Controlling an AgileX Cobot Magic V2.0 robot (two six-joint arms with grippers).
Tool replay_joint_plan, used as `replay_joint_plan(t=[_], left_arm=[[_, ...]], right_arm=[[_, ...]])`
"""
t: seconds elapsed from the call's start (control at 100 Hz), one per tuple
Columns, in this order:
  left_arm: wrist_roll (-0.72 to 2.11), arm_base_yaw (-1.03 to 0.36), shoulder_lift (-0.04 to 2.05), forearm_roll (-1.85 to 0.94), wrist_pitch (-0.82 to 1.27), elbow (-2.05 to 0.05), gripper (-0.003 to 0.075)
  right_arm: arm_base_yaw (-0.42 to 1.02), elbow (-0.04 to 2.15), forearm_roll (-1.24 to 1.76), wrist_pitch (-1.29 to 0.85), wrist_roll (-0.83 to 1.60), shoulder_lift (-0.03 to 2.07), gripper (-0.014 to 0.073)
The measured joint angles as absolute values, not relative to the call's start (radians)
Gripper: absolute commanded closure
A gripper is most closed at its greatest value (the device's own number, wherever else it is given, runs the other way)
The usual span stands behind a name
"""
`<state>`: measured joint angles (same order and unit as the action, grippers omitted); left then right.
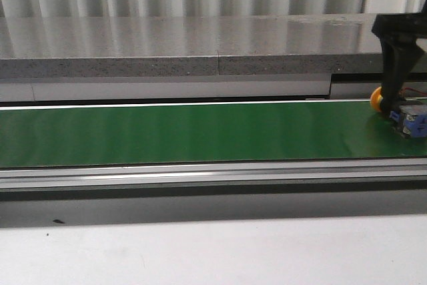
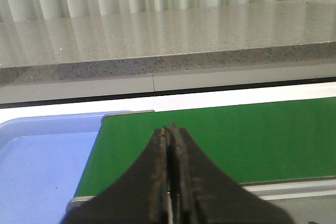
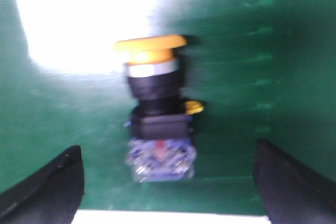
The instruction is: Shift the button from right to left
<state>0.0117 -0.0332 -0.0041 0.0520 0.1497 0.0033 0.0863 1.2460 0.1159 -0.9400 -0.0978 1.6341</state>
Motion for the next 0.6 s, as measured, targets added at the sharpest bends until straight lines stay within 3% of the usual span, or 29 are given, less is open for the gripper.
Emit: replay_joint_plan(t=[0.09, 0.16, 0.23, 0.35, 0.45, 0.6], left_arm=[[0.012, -0.033, -0.004, 0.052, 0.150, 0.003, 0.0741], [0.012, -0.033, -0.004, 0.052, 0.150, 0.003, 0.0741], [0.012, -0.033, -0.004, 0.052, 0.150, 0.003, 0.0741], [0.012, -0.033, -0.004, 0.052, 0.150, 0.003, 0.0741], [0.012, -0.033, -0.004, 0.052, 0.150, 0.003, 0.0741], [0.012, -0.033, -0.004, 0.052, 0.150, 0.003, 0.0741]], right_arm=[[0.137, 1.244, 0.116, -0.940, -0.096, 1.579, -0.0053], [0.178, 1.231, 0.114, -0.940, -0.096, 1.539, 0.0010], [0.214, 1.202, 0.107, -0.926, -0.096, 1.498, 0.0156], [0.264, 1.126, 0.086, -0.876, -0.096, 1.415, 0.0482], [0.288, 1.063, 0.082, -0.845, -0.096, 1.330, 0.0670], [0.294, 0.965, 0.069, -0.811, -0.094, 1.206, 0.0662]])
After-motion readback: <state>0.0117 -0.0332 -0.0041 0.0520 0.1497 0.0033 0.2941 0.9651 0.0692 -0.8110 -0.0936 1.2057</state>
